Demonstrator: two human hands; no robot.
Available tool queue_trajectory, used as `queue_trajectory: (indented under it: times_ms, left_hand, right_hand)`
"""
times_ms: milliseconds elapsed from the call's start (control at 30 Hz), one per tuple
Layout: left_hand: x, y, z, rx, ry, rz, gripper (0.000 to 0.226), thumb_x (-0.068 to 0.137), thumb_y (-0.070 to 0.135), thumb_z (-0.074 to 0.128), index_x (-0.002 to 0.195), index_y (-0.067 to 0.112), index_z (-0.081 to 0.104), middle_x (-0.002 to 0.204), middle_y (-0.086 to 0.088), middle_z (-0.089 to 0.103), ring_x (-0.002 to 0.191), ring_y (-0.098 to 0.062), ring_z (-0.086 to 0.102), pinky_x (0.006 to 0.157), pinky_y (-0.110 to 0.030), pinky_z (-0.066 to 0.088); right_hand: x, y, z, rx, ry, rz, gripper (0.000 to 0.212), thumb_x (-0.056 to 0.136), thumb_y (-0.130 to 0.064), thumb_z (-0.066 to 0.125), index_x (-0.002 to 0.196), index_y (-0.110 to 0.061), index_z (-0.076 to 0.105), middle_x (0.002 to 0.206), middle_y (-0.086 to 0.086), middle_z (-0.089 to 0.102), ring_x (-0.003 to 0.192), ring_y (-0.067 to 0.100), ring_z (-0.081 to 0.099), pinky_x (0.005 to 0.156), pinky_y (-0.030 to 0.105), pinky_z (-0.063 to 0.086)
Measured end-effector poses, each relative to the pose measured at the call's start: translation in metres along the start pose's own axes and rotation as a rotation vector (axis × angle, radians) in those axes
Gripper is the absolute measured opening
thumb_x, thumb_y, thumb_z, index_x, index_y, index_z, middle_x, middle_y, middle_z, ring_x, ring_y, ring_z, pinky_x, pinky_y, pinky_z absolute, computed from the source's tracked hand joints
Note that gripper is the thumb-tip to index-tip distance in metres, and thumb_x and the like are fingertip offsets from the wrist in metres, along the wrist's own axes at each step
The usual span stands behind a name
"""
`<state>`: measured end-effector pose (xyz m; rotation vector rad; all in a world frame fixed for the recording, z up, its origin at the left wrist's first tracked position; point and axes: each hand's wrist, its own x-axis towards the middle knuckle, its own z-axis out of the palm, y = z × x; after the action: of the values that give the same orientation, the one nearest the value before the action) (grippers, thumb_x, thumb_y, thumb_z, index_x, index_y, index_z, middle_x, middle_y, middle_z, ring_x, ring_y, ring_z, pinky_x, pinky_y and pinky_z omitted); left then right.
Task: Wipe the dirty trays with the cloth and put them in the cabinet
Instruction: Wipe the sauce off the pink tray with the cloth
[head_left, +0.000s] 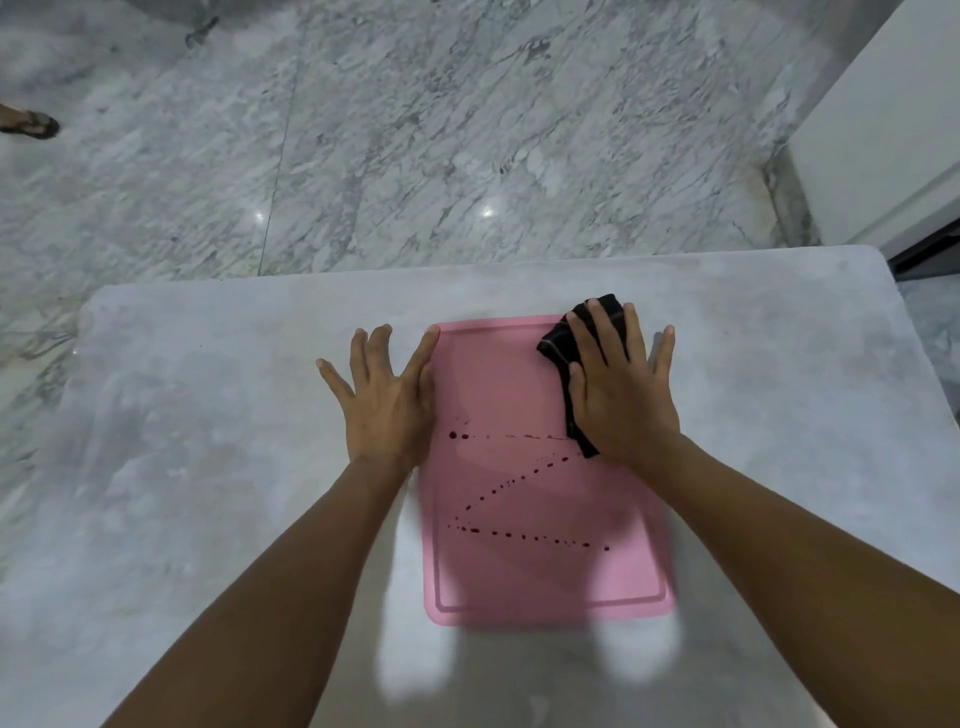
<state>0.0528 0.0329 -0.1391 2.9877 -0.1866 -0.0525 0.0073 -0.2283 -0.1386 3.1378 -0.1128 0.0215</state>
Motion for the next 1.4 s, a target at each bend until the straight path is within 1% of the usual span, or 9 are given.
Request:
queue_trajectory:
  times_ms: [167, 233, 400, 600, 833, 967, 1133, 1267, 1400]
  left_hand:
    - [-0.002, -0.002, 0.004, -0.057, 0.038, 0.013, 0.045, 0.107, 0.039, 0.027, 0.151, 0.046, 0.031, 0.151, -0.01, 0.033, 0.148, -0.038, 0.018, 0.112, -0.075, 0.004]
    - [-0.002, -0.002, 0.003, -0.061, 0.046, 0.008, 0.045, 0.107, 0.039, 0.027, 0.151, 0.045, 0.033, 0.151, -0.009, 0.035, 0.148, -0.037, 0.02, 0.112, -0.074, 0.003]
    - [-0.004, 0.0, 0.0, -0.068, 0.062, 0.02, 0.045, 0.107, 0.038, 0.029, 0.151, 0.041, 0.037, 0.15, -0.01, 0.037, 0.146, -0.038, 0.023, 0.112, -0.074, 0.004]
    - [-0.003, -0.003, 0.003, -0.024, 0.047, 0.042, 0.05, 0.103, 0.033, 0.037, 0.152, 0.039, 0.034, 0.15, -0.014, 0.034, 0.146, -0.042, 0.02, 0.11, -0.076, 0.006]
    - [-0.001, -0.003, 0.004, -0.047, 0.056, 0.046, 0.061, 0.096, 0.019, 0.047, 0.152, 0.039, 0.034, 0.15, -0.016, 0.033, 0.146, -0.042, 0.018, 0.11, -0.076, 0.004]
    - [-0.001, -0.002, 0.002, -0.039, 0.065, 0.031, 0.047, 0.106, 0.031, 0.036, 0.152, 0.039, 0.034, 0.151, -0.015, 0.034, 0.146, -0.041, 0.019, 0.11, -0.077, 0.003]
    - [-0.001, -0.002, 0.001, -0.03, 0.042, 0.016, 0.046, 0.108, 0.041, 0.024, 0.153, 0.041, 0.032, 0.153, -0.013, 0.033, 0.148, -0.039, 0.017, 0.111, -0.075, -0.001]
    - [-0.001, -0.003, 0.004, -0.014, 0.026, 0.015, 0.046, 0.107, 0.046, 0.019, 0.153, 0.044, 0.029, 0.155, -0.01, 0.032, 0.149, -0.038, 0.015, 0.111, -0.076, -0.003]
    - [0.0, -0.004, -0.002, 0.025, -0.007, 0.052, 0.047, 0.108, 0.041, 0.02, 0.154, 0.039, 0.026, 0.157, -0.008, 0.03, 0.15, -0.037, 0.014, 0.108, -0.079, -0.001]
  right_hand:
    - [-0.004, -0.014, 0.002, 0.073, 0.021, 0.072, 0.057, 0.102, -0.038, 0.028, 0.157, -0.021, 0.031, 0.166, 0.001, 0.022, 0.153, 0.035, 0.019, 0.118, 0.07, 0.011]
    - [-0.009, -0.037, 0.001, 0.073, 0.024, 0.087, 0.059, 0.101, -0.039, 0.028, 0.157, -0.02, 0.03, 0.167, 0.002, 0.021, 0.153, 0.035, 0.02, 0.118, 0.07, 0.01]
    - [-0.021, -0.11, 0.004, 0.237, -0.022, 0.024, 0.061, 0.1, -0.038, 0.027, 0.159, -0.021, 0.027, 0.169, 0.002, 0.014, 0.156, 0.029, 0.007, 0.119, 0.066, -0.001]
    - [-0.027, -0.154, 0.003, 0.278, -0.043, 0.054, 0.063, 0.098, -0.037, 0.031, 0.159, -0.021, 0.028, 0.169, 0.002, 0.016, 0.156, 0.028, 0.011, 0.121, 0.066, 0.003]
    - [-0.028, -0.148, 0.004, 0.25, -0.057, 0.018, 0.062, 0.101, -0.039, 0.025, 0.16, -0.02, 0.022, 0.17, 0.003, 0.011, 0.156, 0.029, 0.007, 0.119, 0.064, -0.003]
    - [-0.034, -0.126, 0.002, 0.212, -0.062, -0.013, 0.058, 0.102, -0.039, 0.03, 0.158, -0.023, 0.026, 0.169, 0.002, 0.015, 0.155, 0.03, 0.014, 0.118, 0.067, 0.002]
    - [-0.052, -0.067, -0.004, 0.128, -0.08, 0.055, 0.059, 0.102, -0.041, 0.027, 0.158, -0.023, 0.029, 0.168, 0.001, 0.02, 0.153, 0.031, 0.021, 0.119, 0.068, 0.008]
    - [-0.067, -0.023, -0.006, 0.052, -0.067, 0.11, 0.056, 0.104, -0.038, 0.031, 0.157, -0.022, 0.031, 0.165, -0.001, 0.025, 0.152, 0.031, 0.024, 0.118, 0.069, 0.012]
    - [-0.072, -0.025, -0.007, 0.066, -0.048, 0.13, 0.054, 0.103, -0.034, 0.032, 0.155, -0.021, 0.032, 0.163, 0.001, 0.029, 0.151, 0.033, 0.025, 0.118, 0.069, 0.014]
